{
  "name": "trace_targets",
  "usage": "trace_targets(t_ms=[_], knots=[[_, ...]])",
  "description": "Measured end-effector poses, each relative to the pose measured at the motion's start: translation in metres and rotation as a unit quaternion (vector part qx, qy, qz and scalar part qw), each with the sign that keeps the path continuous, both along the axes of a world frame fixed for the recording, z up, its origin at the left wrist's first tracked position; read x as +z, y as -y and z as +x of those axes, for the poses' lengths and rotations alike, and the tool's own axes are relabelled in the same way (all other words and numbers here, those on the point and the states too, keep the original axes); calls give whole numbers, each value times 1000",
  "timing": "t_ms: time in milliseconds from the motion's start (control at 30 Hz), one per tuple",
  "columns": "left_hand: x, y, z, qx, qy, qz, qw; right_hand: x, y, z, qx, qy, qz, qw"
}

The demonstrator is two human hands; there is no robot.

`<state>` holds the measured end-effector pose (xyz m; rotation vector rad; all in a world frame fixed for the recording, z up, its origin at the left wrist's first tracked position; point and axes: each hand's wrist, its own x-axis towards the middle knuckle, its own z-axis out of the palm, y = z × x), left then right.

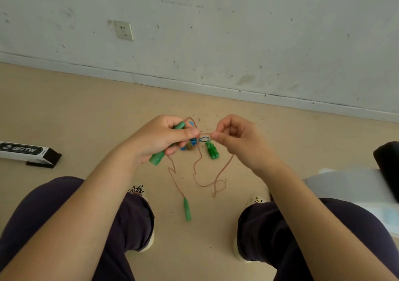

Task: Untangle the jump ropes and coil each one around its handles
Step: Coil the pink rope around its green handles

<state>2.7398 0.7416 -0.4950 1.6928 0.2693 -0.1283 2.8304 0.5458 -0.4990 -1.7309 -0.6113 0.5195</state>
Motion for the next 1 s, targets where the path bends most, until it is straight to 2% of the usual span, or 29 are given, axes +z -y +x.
trace_targets(t_ms=[133,300,433,600,667,867,933,1000], knots=[[5,-22,-4,34,7,7,999,5,12,12,-47,-5,33,998],[-1,3,-2,11,9,-9,1000,4,3,-2,37,-50,35,997],[-3,14,1,-32,-6,-2,999,0,-3,-8,68,0,-19,997],[3,-6,-1,10,18,-4,1000,5,11,14,-74,0,26,997],[2,-9,-2,26,19,2,999,7,17,19,-94,-10,52,994],[-6,10,1,-10,8,4,1000,0,2,-3,65,-68,32,995],[-6,9,1,-20,3,7,1000,-3,-2,-7,81,-39,-3,996],[-5,4,0,-14,-5,11,1000,-1,-1,-3,55,-3,-31,998]])
